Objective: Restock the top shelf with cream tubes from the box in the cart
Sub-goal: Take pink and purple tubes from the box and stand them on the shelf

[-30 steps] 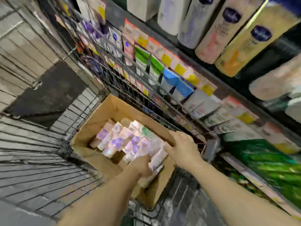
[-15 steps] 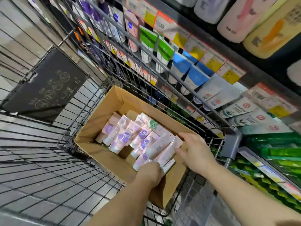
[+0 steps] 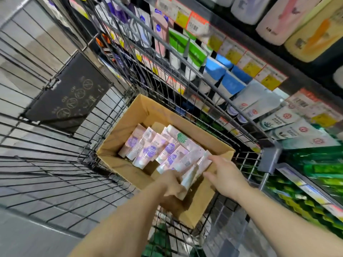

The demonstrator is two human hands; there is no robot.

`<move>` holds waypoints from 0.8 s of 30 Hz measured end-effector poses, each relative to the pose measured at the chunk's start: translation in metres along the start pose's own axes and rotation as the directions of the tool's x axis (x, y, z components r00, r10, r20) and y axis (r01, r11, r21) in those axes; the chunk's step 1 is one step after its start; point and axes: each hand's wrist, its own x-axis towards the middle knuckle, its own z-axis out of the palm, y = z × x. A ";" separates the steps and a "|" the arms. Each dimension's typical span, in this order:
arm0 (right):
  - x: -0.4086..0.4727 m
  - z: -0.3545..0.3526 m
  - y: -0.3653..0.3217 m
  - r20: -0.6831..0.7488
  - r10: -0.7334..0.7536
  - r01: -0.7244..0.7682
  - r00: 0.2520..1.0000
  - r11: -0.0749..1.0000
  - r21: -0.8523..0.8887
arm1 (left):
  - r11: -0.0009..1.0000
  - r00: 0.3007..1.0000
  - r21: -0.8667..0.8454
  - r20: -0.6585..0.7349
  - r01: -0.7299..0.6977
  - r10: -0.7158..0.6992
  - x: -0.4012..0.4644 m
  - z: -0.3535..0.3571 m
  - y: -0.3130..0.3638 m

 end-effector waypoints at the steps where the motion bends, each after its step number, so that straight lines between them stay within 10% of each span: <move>1: -0.001 -0.001 -0.004 0.022 0.003 -0.003 1.000 1.000 0.020 | 0.994 1.000 -0.108 -0.016 0.013 -0.015 -0.004 -0.009 0.000; 10: -0.006 0.004 -0.025 0.093 0.042 -0.059 0.995 0.981 0.182 | 0.794 0.983 -0.586 -0.025 -0.163 0.184 -0.034 -0.036 0.040; 13: -0.001 0.012 -0.009 0.014 0.136 -0.133 0.991 0.926 0.353 | 0.810 0.972 -0.565 0.053 -0.158 0.227 -0.029 -0.032 0.043; 19: 0.006 0.030 0.017 0.139 0.250 -0.267 0.958 0.607 0.748 | 0.964 0.949 -0.261 -0.313 -0.048 -0.038 0.016 -0.023 0.014; 24: 0.011 0.029 0.022 0.145 0.222 -0.246 0.964 0.550 0.798 | 0.983 0.911 -0.185 -0.407 -0.007 -0.070 0.050 -0.026 0.008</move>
